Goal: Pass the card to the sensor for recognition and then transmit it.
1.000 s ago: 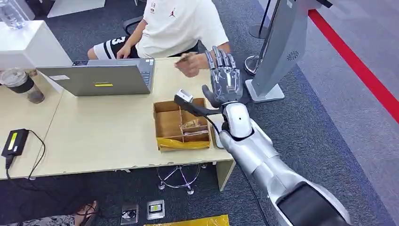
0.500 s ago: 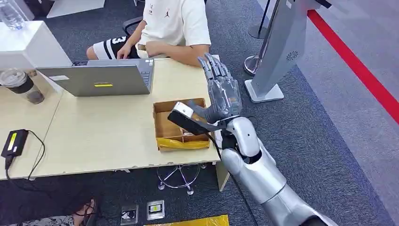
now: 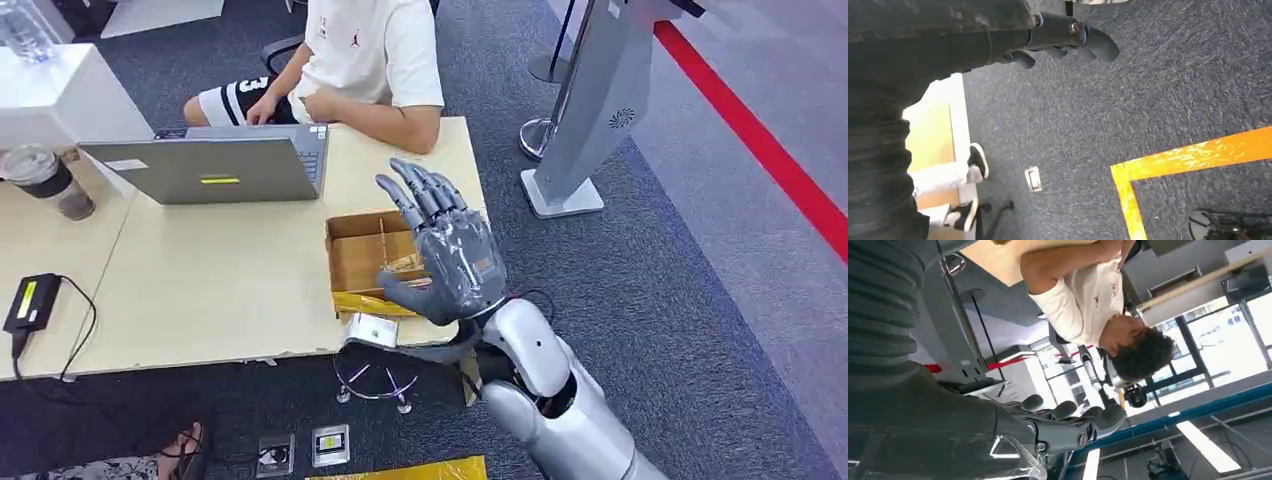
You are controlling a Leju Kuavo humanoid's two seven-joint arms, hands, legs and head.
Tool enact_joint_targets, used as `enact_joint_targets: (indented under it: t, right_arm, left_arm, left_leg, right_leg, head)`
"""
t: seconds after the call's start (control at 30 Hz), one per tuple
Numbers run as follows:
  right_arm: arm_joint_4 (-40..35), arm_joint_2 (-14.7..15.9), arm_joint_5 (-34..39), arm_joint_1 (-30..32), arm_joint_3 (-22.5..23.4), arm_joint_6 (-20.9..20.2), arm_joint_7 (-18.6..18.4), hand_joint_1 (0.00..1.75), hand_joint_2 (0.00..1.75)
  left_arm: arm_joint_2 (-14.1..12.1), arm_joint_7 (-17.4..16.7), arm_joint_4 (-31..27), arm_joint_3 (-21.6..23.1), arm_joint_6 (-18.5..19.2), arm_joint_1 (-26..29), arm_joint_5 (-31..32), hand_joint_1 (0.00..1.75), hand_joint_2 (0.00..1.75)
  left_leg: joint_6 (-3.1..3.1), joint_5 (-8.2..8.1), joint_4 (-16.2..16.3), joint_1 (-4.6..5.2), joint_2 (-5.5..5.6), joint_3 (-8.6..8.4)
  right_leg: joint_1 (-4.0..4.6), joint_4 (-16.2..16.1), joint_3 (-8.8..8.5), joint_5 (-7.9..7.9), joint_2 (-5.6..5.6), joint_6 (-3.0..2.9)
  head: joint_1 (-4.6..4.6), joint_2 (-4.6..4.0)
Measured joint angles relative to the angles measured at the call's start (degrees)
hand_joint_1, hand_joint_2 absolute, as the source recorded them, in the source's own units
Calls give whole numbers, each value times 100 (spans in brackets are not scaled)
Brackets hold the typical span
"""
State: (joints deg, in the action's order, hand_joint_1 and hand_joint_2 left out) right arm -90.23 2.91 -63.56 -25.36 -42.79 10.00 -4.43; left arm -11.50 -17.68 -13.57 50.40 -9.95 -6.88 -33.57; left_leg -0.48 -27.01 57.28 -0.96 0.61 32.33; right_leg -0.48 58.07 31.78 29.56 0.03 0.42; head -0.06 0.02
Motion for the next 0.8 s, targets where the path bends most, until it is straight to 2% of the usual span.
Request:
enact_joint_targets:
  t: [0.1, 0.23, 0.4, 0.8]
  right_arm:
    - [471, -64, -250, -4, -162, 316, -83, 0, 175]
    - [1346, -234, -569, -62, -424, 525, -167, 0, 175]
    - [2217, -431, -1423, -195, -734, 399, -494, 0, 175]
    - [3214, -715, -1626, -343, -1056, 370, -693, 0, 175]
  left_arm:
    - [15, -28, 0, -2, -18, -2, -4, 0, 175]
    - [17, -28, 0, -24, -13, -10, 13, 0, 175]
    - [17, -28, 0, -48, -11, -10, 15, 0, 175]
    - [35, -26, 0, -98, -44, -8, 0, 0, 175]
  left_leg:
    - [0, 0, 0, 0, 2, 1]
    - [0, 0, 0, -1, 5, 1]
    - [0, 0, 1, -1, 11, 3]
    - [0, 1, 2, -1, 12, 3]
  right_leg:
    - [1, 0, 0, 0, 0, 0]
    - [1, 0, 0, 0, -1, 0]
    - [1, 1, 3, 0, -3, -1]
    - [1, 0, 4, 3, -6, -3]
  head:
    - [2, 0]
    - [2, 0]
    - [2, 0]
    - [4, 0]
